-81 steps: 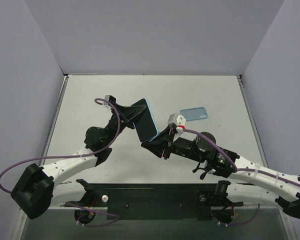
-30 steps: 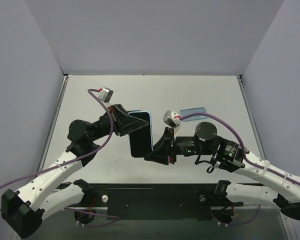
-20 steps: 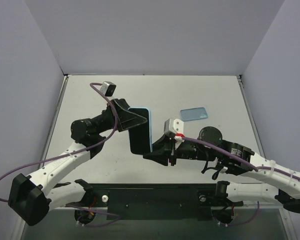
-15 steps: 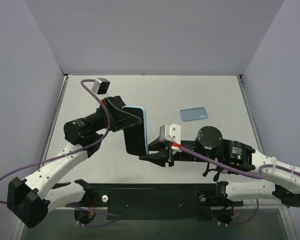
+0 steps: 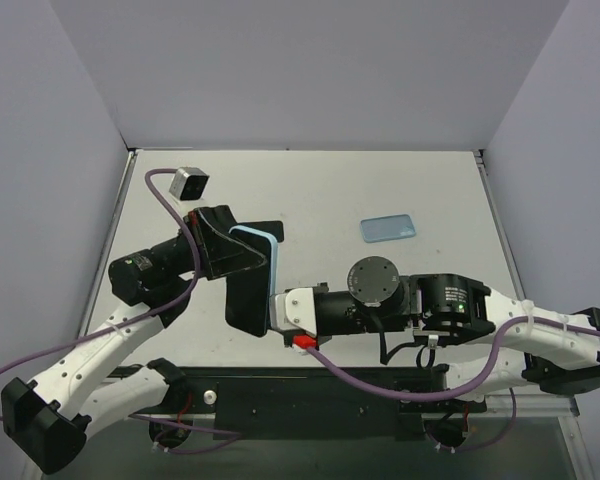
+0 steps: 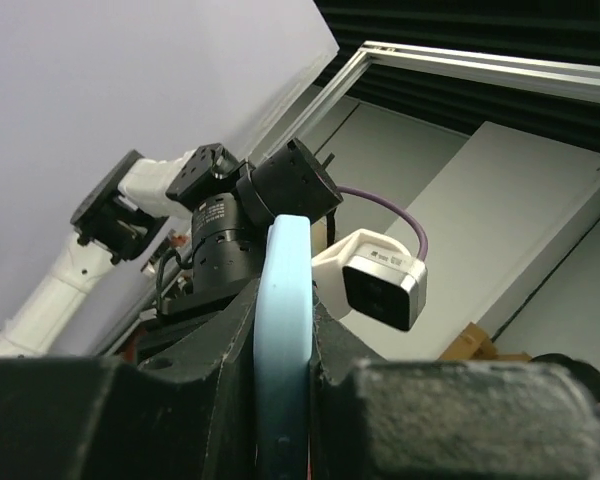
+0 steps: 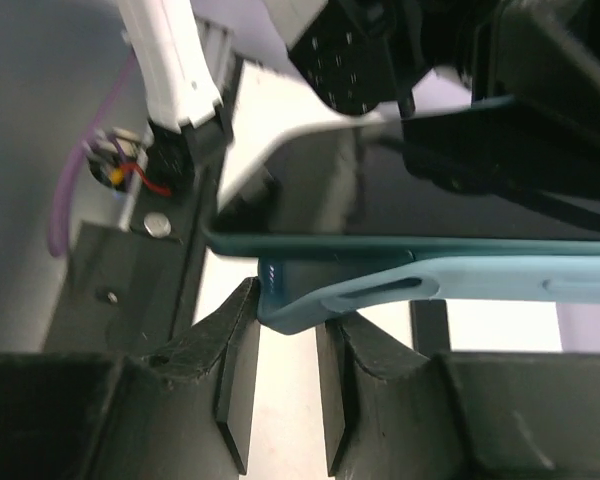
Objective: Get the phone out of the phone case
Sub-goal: Remove the phone case from the phone.
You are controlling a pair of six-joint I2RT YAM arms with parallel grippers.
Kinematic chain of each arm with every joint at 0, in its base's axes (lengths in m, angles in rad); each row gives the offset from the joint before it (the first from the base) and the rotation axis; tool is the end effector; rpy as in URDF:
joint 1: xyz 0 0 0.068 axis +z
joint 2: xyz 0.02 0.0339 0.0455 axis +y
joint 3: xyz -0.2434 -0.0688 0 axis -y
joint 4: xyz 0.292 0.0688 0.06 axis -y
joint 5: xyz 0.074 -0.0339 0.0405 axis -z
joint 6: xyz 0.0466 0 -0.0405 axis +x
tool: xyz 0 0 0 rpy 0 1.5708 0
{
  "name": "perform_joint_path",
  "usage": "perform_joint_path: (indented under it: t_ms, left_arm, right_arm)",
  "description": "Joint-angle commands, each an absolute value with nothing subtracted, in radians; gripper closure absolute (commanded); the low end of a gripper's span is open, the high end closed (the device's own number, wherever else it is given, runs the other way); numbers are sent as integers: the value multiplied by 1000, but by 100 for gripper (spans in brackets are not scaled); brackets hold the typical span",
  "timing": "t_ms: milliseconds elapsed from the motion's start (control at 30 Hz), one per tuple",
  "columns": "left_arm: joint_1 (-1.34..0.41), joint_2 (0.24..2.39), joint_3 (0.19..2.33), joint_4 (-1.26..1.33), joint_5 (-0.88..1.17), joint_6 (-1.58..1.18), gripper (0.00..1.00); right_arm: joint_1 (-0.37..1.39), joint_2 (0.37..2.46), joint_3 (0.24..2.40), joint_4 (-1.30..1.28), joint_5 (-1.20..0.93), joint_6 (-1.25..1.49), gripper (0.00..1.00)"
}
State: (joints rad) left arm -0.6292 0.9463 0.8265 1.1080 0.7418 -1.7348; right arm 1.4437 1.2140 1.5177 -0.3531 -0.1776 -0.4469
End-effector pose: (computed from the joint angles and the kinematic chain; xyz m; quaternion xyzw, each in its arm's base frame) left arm 0.1710 -0.1634 0.4261 0.1549 0.4101 -0.8656 0.2421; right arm 0.0318 0.3139 0.4802 -0.6207 0.3729 0.3847 0.5725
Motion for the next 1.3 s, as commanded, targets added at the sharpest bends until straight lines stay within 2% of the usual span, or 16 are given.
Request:
perform_joint_path:
  t_ms: [0, 167, 300, 333, 367, 433, 467, 500, 567, 733, 800, 867, 933, 1167, 1233, 1267]
  left_arm:
    - [-710, 956, 822, 1118, 788, -1937, 100]
    - [-704, 965, 801, 1144, 753, -1928, 100]
    - [-678, 982, 773, 1154, 712, -1902, 100]
    - [-660, 973, 759, 1126, 691, -1855, 100]
    - [-651, 962, 740, 1071, 669, -1829, 100]
    - [-594, 947, 724, 987, 624, -1745, 100]
    - [-575, 942, 719, 912, 600, -1685, 100]
    - [-551, 937, 709, 891, 585, -1657, 100]
    - [-503, 937, 707, 807, 525, -1551, 100]
    - [-465, 923, 683, 701, 388, -1330, 100]
    - [-465, 916, 670, 701, 339, -1272, 100]
    - [-465, 902, 651, 718, 287, -1249, 100]
    - [-466, 890, 630, 729, 252, -1244, 100]
    - [-465, 845, 586, 741, 226, -1310, 100]
    - [-466, 825, 558, 767, 203, -1342, 100]
    - [-466, 822, 540, 782, 195, -1350, 100]
  right_arm:
    - [1381, 1339, 1551, -282, 213, -650, 100]
    - [1359, 1339, 1525, -210, 311, -611, 100]
    - [1304, 1266, 1359, -81, 434, -503, 100]
    - [1293, 1250, 1309, -84, 436, -421, 92]
    - [1267, 1206, 1283, -84, 425, -384, 76]
    - [1246, 1143, 1191, -83, 420, -252, 51]
    - [1240, 1123, 1133, -93, 422, -173, 45]
    - [1230, 1089, 1109, -104, 432, -119, 30]
    - [1217, 1052, 1016, -156, 443, 97, 13]
    - [1201, 971, 885, -215, 311, 426, 12]
    - [1193, 934, 844, -143, 135, 537, 21]
    - [1193, 896, 819, -23, 13, 639, 37]
    - [1187, 861, 792, 134, -58, 734, 46]
    - [1069, 853, 733, 436, -198, 951, 51]
    - [1011, 876, 698, 561, -242, 1036, 56]
    - [982, 894, 687, 651, -251, 1089, 63]
